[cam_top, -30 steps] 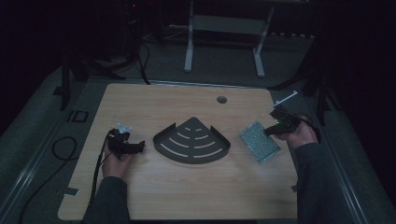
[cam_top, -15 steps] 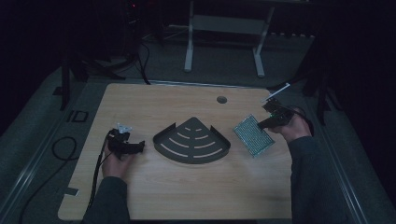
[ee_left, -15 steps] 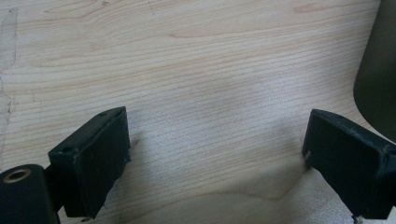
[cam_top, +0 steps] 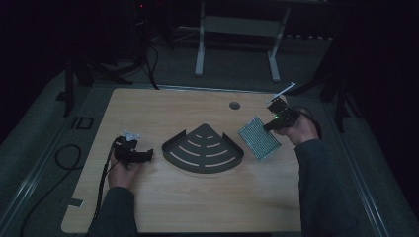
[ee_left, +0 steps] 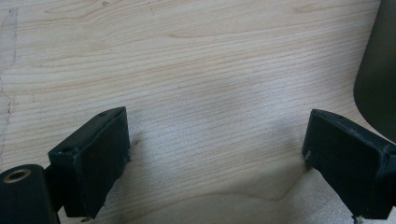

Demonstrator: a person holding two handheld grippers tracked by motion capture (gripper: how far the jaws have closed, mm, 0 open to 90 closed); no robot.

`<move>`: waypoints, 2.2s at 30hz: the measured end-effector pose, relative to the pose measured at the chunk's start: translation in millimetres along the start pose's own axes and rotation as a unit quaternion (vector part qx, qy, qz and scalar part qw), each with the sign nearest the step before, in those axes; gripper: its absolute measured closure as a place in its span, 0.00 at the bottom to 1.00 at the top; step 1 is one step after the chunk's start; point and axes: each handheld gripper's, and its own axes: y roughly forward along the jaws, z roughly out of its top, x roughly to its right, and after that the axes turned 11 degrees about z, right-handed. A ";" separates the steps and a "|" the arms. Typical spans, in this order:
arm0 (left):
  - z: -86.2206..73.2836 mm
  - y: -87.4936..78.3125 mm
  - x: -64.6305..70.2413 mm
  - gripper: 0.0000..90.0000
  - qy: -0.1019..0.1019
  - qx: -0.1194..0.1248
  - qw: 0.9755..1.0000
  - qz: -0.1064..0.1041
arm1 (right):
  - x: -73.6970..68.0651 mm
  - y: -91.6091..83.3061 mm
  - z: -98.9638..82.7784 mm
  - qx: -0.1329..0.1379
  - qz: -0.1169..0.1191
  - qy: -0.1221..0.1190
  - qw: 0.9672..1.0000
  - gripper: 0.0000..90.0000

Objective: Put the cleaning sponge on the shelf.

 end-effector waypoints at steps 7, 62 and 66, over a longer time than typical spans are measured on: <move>0.2 0.2 0.1 0.09 0.000 0.000 1.000 0.000 | -5.6 7.3 10.9 0.000 0.005 -0.009 1.000 1.00; 0.8 0.8 0.1 0.09 0.001 0.000 1.000 0.000 | -36.1 67.8 55.4 0.003 0.048 -0.043 0.998 1.00; 0.8 0.8 0.1 0.09 0.001 0.000 1.000 0.000 | -38.6 74.5 55.7 0.000 0.042 -0.047 0.998 1.00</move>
